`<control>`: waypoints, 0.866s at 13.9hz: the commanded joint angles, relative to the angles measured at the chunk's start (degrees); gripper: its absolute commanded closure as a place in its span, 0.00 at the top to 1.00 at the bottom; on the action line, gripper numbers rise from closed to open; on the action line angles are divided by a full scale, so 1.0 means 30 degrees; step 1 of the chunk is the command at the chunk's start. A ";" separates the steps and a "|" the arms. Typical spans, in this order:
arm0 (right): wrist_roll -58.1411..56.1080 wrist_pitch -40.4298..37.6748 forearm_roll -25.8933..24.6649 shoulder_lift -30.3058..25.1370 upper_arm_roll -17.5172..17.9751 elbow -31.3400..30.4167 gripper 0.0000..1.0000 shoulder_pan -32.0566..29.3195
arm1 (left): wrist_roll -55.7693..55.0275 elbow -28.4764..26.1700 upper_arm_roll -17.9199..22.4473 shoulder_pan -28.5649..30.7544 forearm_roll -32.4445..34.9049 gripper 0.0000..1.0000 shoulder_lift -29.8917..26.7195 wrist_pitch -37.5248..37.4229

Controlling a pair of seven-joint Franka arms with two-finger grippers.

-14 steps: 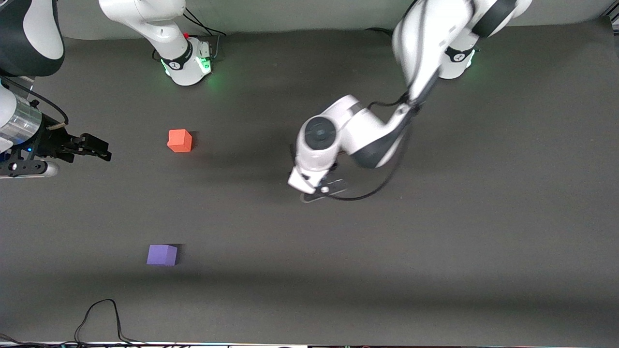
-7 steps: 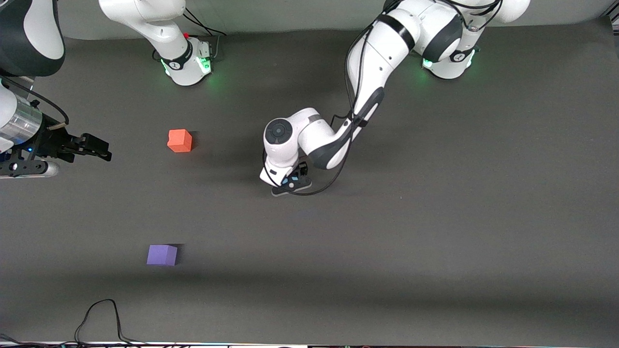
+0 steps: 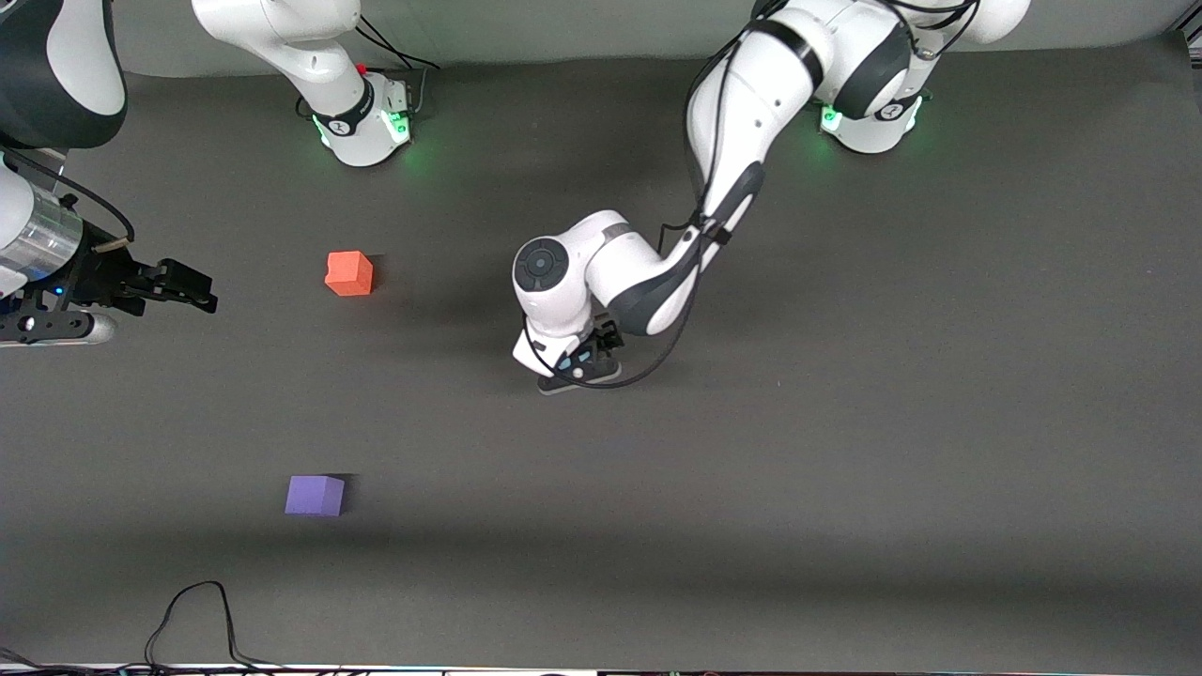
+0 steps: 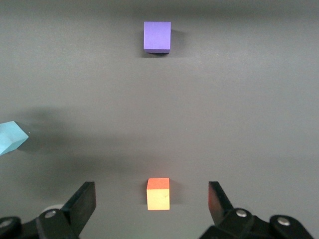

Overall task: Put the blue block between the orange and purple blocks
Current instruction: 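Carry the blue block toward the table middle with the left gripper, then grasp the blue block with the right gripper while the left gripper withdraws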

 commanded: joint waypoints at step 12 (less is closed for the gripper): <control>0.1057 0.0741 0.0220 0.5725 0.0230 0.4404 1.00 0.8599 | 1.6041 -1.3419 -0.0186 1.4461 -0.2246 1.00 -1.4584 -0.2523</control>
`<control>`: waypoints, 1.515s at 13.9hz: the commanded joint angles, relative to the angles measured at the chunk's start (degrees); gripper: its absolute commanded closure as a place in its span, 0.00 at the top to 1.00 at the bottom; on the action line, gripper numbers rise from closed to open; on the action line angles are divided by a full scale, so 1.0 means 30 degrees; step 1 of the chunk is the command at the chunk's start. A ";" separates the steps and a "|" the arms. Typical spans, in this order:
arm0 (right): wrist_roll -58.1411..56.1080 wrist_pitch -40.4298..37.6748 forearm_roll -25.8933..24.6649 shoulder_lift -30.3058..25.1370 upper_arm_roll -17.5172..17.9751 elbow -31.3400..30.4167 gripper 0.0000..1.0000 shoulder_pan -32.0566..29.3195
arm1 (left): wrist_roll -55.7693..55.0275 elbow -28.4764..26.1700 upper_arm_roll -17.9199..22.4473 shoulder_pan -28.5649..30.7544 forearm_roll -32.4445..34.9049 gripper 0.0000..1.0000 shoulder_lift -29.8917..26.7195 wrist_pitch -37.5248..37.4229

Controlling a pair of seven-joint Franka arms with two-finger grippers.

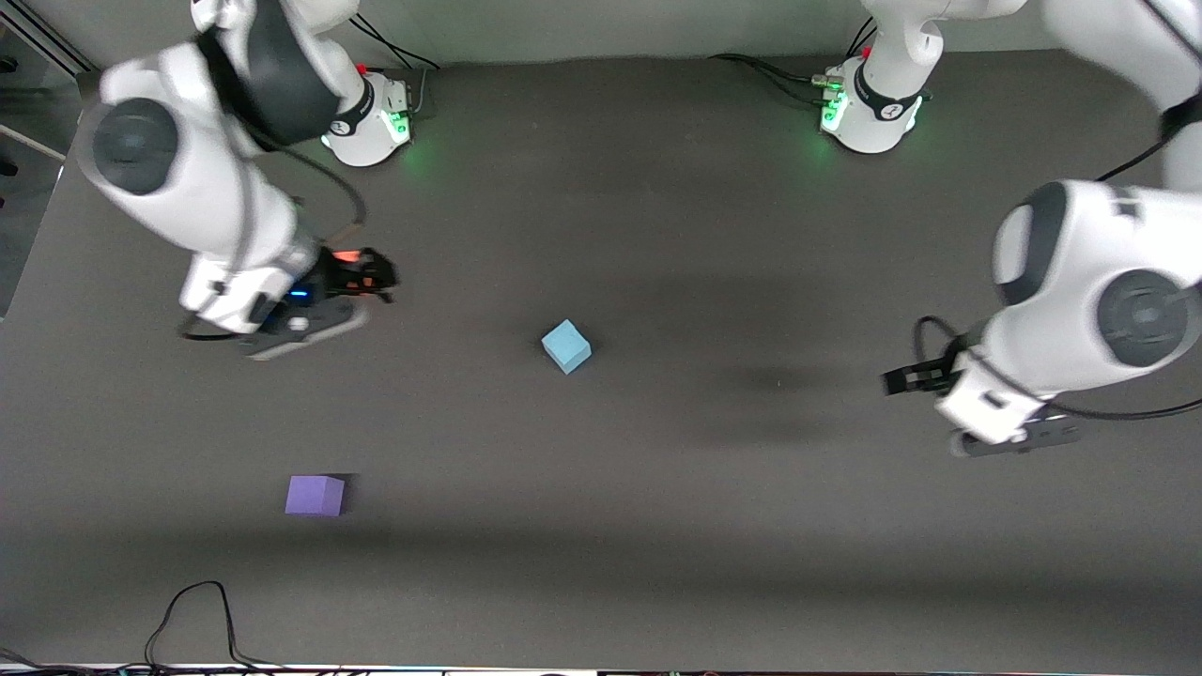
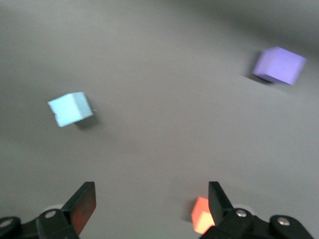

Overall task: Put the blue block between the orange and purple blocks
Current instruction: 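Grasp the blue block with the right gripper while the left gripper withdraws, then lift the blue block with the right gripper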

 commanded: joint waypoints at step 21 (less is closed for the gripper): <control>0.2224 1.5189 0.0457 0.7920 -0.0372 -0.4723 1.00 0.6553 | 0.2811 -0.5152 0.2851 -0.0796 0.0721 1.00 -0.6427 -0.3919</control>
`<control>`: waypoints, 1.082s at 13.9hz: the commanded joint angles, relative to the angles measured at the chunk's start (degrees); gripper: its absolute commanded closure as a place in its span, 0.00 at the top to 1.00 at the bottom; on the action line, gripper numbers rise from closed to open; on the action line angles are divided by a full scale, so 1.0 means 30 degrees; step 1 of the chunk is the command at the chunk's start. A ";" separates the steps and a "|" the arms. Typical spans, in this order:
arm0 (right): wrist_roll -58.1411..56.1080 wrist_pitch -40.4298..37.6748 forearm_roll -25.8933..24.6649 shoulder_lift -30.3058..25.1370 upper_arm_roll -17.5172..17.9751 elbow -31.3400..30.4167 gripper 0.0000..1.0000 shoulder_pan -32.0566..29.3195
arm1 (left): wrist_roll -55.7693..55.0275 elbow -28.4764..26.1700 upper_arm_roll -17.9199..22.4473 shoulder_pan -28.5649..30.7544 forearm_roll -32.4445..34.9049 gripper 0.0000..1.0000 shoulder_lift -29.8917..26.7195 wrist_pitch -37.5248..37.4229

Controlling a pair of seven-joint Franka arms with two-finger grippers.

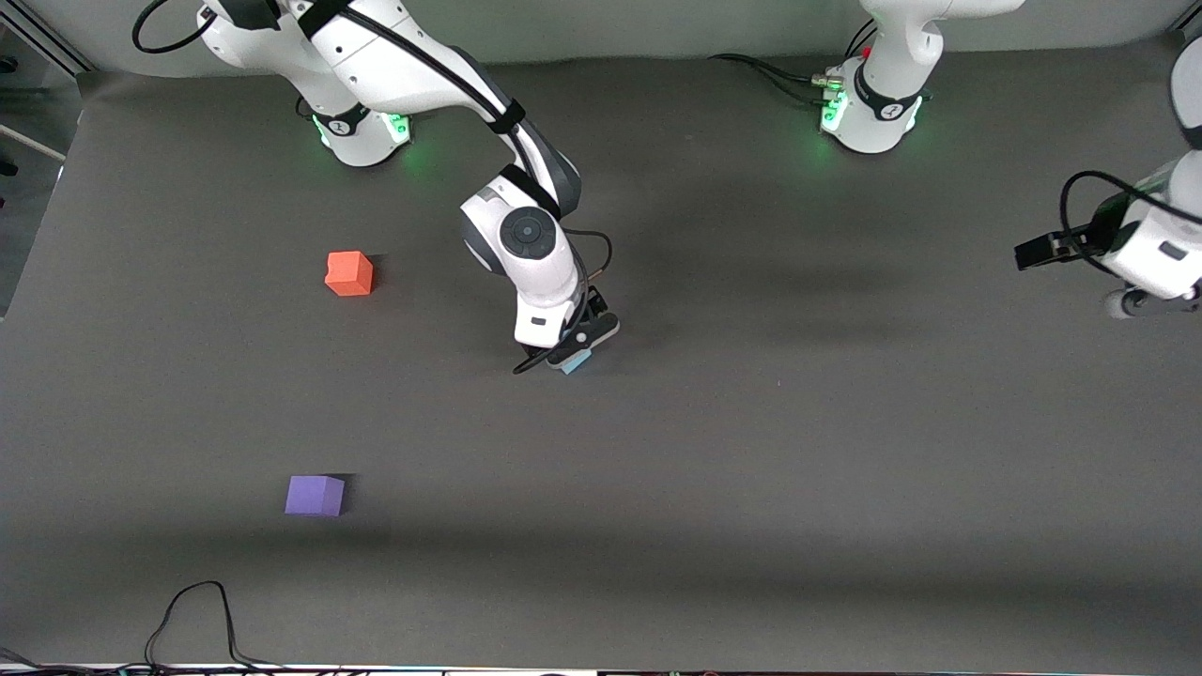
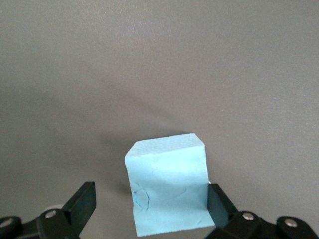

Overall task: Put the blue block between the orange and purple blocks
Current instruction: 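Lift the blue block with the right gripper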

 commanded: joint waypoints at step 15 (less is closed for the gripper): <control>-0.0514 0.2371 0.0090 -0.0003 -0.0324 -0.1230 0.98 0.0017 | 0.0037 0.0351 -0.0294 -0.0114 0.0208 1.00 0.1557 -0.1472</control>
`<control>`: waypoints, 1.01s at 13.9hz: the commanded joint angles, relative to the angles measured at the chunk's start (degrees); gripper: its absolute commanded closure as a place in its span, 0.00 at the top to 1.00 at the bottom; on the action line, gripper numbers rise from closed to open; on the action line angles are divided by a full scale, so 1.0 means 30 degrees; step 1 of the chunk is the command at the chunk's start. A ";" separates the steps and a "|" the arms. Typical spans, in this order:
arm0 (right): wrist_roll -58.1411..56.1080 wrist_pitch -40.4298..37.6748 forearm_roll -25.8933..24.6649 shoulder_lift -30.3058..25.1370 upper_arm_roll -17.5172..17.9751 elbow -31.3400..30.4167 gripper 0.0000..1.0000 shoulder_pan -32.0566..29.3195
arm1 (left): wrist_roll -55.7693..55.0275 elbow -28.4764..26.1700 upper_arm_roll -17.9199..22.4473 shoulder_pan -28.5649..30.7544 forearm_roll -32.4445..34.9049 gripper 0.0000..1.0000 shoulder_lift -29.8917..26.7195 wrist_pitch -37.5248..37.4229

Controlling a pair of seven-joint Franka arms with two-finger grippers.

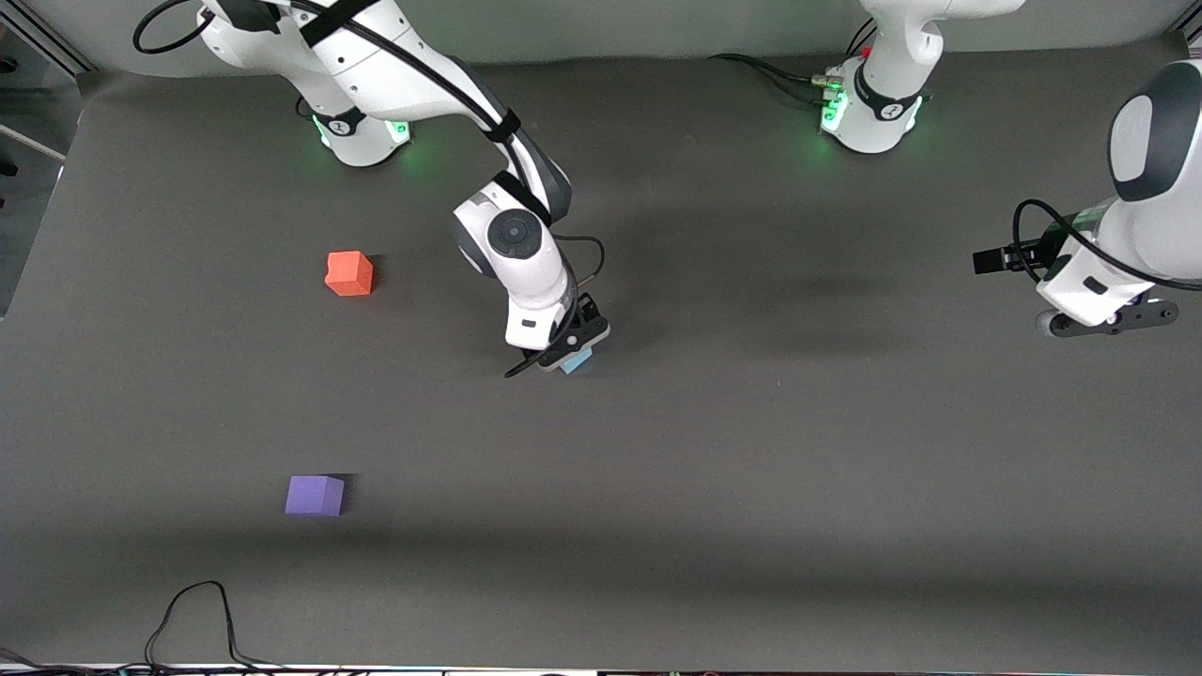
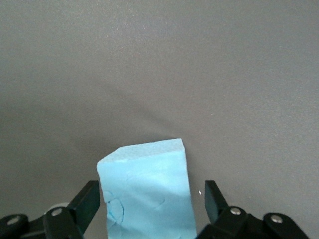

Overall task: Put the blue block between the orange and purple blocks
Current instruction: 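Lift the blue block with the right gripper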

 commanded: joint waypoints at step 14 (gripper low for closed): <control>-0.1755 -0.9939 0.2441 -0.7386 -0.1060 -0.0822 0.15 -0.6404 | 0.0036 0.0375 0.0021 0.0416 -0.0099 1.00 -0.0961 -0.1143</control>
